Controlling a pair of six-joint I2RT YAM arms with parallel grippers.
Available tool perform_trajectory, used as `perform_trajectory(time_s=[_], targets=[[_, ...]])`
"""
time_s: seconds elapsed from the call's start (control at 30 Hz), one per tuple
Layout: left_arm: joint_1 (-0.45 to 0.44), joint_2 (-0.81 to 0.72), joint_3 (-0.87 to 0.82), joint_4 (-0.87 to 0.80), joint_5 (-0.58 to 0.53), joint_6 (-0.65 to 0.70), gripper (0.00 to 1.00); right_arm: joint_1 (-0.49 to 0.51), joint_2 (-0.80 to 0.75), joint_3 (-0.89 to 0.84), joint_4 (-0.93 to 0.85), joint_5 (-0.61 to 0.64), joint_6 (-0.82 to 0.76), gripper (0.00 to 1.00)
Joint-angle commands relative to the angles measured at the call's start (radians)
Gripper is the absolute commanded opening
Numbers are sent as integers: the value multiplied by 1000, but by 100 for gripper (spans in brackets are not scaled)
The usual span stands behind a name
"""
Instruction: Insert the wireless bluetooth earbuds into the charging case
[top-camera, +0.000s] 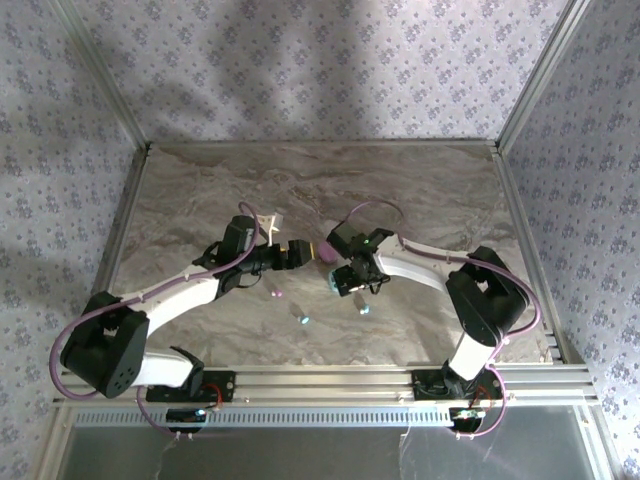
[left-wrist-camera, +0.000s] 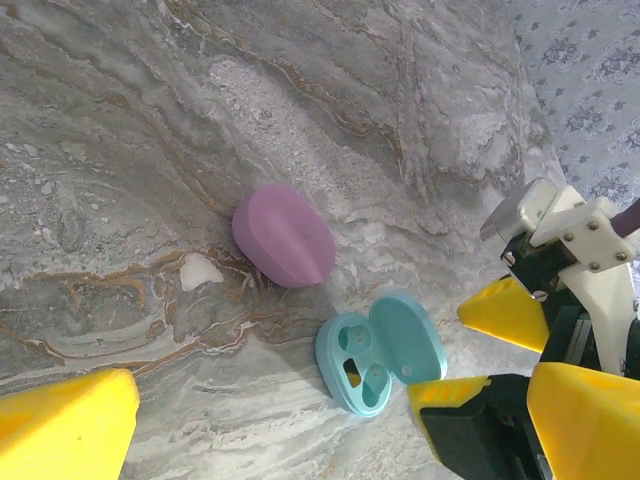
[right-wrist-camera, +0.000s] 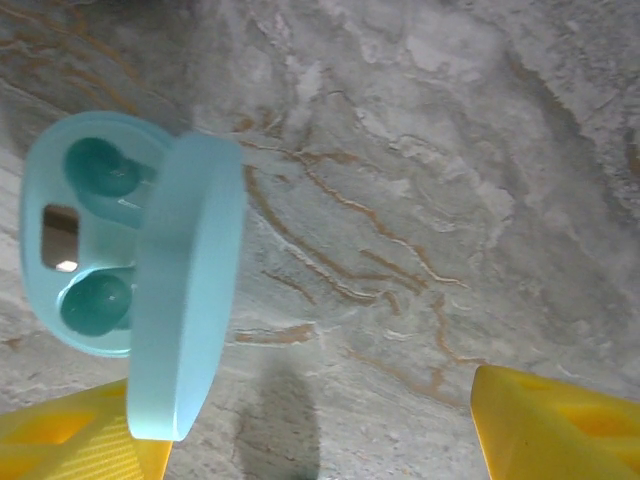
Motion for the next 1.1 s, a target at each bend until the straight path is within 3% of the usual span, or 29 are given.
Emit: perform_trajectory(time_s=[0.0, 0.5, 0.83, 0.93, 1.07], targets=[[4, -9, -3, 39, 0, 12, 100, -20, 10, 32, -60, 47, -14, 78], [-48, 57, -3, 105, 22, -22, 100, -85, 16, 60, -55, 16, -39, 77], [-92, 6, -41, 145, -33, -38, 100, -105, -222, -142, 59, -209, 11, 76], [-97, -18, -57, 153, -50, -39, 100, -139, -259, -227, 148, -360, 30, 73], [-99, -27, -58, 147, -60, -31, 100, -144, -267, -289, 195, -428, 80, 69]])
